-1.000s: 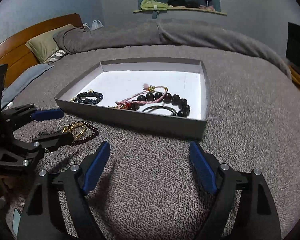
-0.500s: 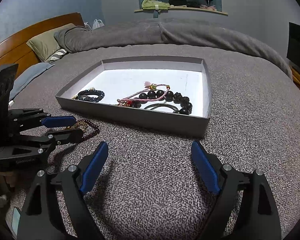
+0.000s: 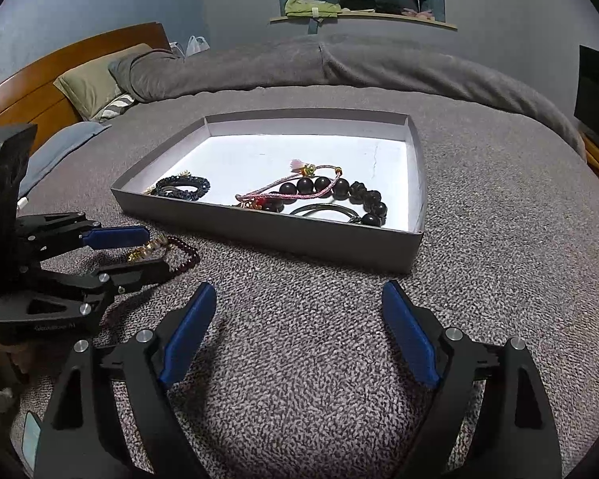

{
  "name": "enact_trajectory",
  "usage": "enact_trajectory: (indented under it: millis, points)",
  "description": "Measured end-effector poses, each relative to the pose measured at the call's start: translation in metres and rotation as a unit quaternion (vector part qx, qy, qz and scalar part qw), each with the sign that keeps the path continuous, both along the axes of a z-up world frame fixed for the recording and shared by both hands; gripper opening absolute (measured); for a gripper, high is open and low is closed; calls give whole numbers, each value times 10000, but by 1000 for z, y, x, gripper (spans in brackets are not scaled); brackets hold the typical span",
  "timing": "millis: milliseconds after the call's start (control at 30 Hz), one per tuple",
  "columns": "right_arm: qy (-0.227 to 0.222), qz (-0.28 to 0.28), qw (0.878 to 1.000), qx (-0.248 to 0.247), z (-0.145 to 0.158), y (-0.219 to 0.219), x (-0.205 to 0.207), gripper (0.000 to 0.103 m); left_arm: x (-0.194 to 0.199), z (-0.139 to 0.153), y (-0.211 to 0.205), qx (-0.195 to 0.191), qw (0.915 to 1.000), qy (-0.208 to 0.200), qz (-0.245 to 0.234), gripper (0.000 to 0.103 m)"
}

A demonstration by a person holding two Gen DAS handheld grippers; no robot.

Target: Organize jewelry

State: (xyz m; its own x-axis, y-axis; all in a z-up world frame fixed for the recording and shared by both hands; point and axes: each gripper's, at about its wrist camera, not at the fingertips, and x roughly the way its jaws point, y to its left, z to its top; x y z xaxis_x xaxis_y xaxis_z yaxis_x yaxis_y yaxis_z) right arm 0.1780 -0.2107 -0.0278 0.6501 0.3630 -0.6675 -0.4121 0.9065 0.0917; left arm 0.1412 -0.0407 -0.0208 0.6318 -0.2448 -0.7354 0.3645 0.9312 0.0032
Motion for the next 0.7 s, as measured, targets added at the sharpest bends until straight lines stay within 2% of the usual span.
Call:
enact_trajectory:
  millis: [33, 100, 200, 300, 667, 700]
  points:
    - [4, 1, 10000, -1, 0, 0, 0, 84, 2, -2, 0, 22, 10000, 60, 48, 62]
    - [8, 2, 10000, -5, -1, 0, 1, 84, 5, -5, 2, -24, 9999, 148, 59, 62]
    - [6, 7, 10000, 0, -1, 0, 1, 84, 6, -5, 5, -131, 9997, 193, 55, 57]
    - [14, 12, 10000, -28, -2, 1, 1, 84, 7, -6, 7, -216, 9995, 237, 46, 45]
    - [-51, 75, 9999, -47, 3, 5, -2, 84, -3, 4, 12, -388, 9992, 102, 25, 45]
    - [-57, 100, 9999, -16, 4, 6, -3, 84, -4, 5, 13, -389, 9992, 94, 12, 40]
